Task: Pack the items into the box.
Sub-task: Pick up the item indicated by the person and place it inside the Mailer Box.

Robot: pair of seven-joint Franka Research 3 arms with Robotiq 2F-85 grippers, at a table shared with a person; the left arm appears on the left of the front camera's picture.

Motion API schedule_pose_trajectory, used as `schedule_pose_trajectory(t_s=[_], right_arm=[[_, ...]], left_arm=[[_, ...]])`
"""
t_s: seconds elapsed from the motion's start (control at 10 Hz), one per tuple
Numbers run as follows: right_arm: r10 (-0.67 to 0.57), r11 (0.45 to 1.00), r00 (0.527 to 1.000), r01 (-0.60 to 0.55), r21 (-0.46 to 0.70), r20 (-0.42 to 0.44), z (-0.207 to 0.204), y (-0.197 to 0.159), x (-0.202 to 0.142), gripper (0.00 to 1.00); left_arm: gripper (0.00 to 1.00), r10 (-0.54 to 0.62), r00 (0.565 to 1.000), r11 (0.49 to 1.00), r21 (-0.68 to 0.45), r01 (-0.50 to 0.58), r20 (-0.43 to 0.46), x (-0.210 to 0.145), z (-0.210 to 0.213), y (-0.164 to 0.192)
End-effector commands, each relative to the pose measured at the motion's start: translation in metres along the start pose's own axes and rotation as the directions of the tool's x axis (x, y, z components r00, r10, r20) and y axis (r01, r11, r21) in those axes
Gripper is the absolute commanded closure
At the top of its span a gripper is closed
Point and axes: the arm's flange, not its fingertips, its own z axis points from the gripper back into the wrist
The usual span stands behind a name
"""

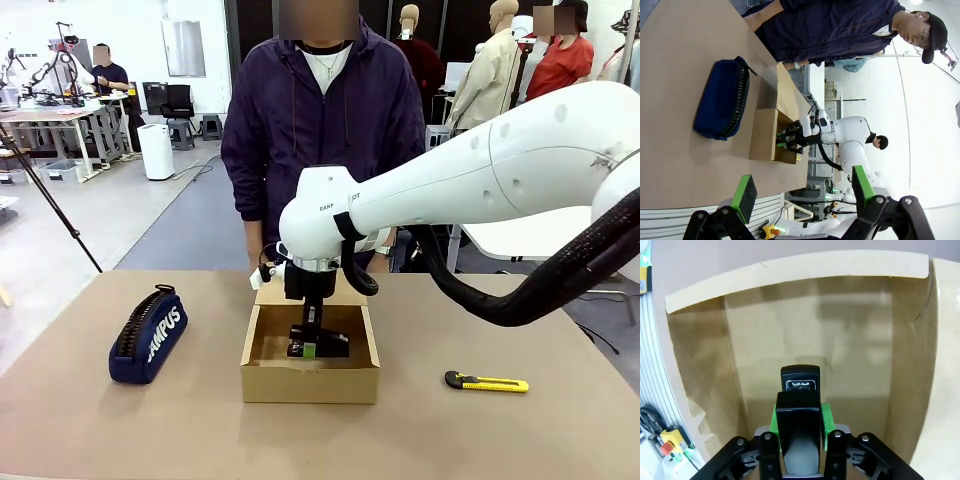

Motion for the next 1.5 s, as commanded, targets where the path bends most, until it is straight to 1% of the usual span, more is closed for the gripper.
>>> schedule_pose_trajectory(t_s=[0.0, 0.2, 0.3, 0.4, 0.5, 0.6, 0.7, 0.8, 0.9, 1.0, 1.1, 1.2, 1.3, 1.4], right_arm=[[0.028, 0.999, 1.0, -0.028, 0.021, 0.007, 0.007, 0.002, -0.004, 0.0], [0.04, 0.999, 0.999, -0.04, 0.022, 0.001, 0.009, 0.002, -0.002, 0.0], [0.047, 0.999, 0.999, -0.047, 0.004, -0.002, 0.013, 0.002, -0.002, 0.0], [0.047, 0.999, 0.999, -0.046, -0.001, 0.016, 0.017, 0.001, -0.003, 0.0], [0.048, 0.999, 0.998, -0.048, -0.015, 0.027, 0.028, 0.001, -0.007, 0.0], [0.014, 0.999, 0.999, -0.012, -0.045, 0.04, 0.047, 0.001, -0.016, 0.0], [-0.027, 0.999, 0.998, 0.03, -0.043, 0.065, 0.074, 0.003, -0.031, 0.0], [-0.089, 0.996, 0.994, 0.09, -0.006, 0.065, 0.105, 0.007, -0.052, 0.0], [-0.161, 0.986, 0.983, 0.157, 0.046, 0.084, 0.137, 0.015, -0.084, 0.0], [-0.228, 0.972, 0.952, 0.211, 0.102, 0.204, 0.162, 0.027, -0.116, 0.0], [-0.349, 0.934, 0.872, 0.295, 0.199, 0.344, 0.184, 0.043, -0.156, 0.0], [-0.542, 0.84, 0.726, 0.484, 0.245, 0.424, 0.196, 0.059, -0.2, 0.0], [-0.638, 0.766, 0.581, 0.544, 0.342, 0.506, 0.202, 0.081, -0.242, 0.0], [-0.666, 0.728, 0.428, 0.552, 0.407, 0.611, 0.205, 0.106, -0.287, 0.0]], left_arm=[[0.0, -0.014, 1.0, 1.0, -0.023, 0.014, 0.006, 0.001, 0.0, 0.0], [0.0, -0.014, 1.0, 1.0, -0.023, 0.014, 0.006, 0.001, 0.0, 0.0], [0.0, -0.014, 1.0, 1.0, -0.023, 0.014, 0.006, 0.001, 0.0, 0.0], [0.0, -0.014, 1.0, 1.0, -0.023, 0.014, 0.006, 0.001, 0.0, 0.0], [0.0, -0.014, 1.0, 1.0, -0.023, 0.014, 0.006, 0.001, 0.0, 0.0], [0.0, -0.014, 1.0, 1.0, -0.023, 0.014, 0.006, 0.001, 0.0, 0.0], [0.0, -0.014, 1.0, 1.0, -0.023, 0.014, 0.006, 0.001, 0.0, 0.0], [0.0, -0.014, 1.0, 1.0, -0.023, 0.014, 0.006, 0.001, 0.0, 0.0], [0.0, -0.014, 1.0, 1.0, -0.023, 0.014, 0.006, 0.001, 0.0, 0.0], [0.0, -0.014, 1.0, 1.0, -0.023, 0.014, 0.006, 0.001, 0.0, 0.0], [0.0, -0.014, 1.0, 1.0, -0.023, 0.014, 0.006, 0.001, 0.0, 0.0], [0.0, -0.014, 1.0, 1.0, -0.023, 0.014, 0.006, 0.001, 0.0, 0.0], [0.0, -0.014, 1.0, 1.0, -0.023, 0.014, 0.006, 0.001, 0.0, 0.0], [0.0, -0.014, 1.0, 1.0, -0.023, 0.014, 0.006, 0.001, 0.0, 0.0]])
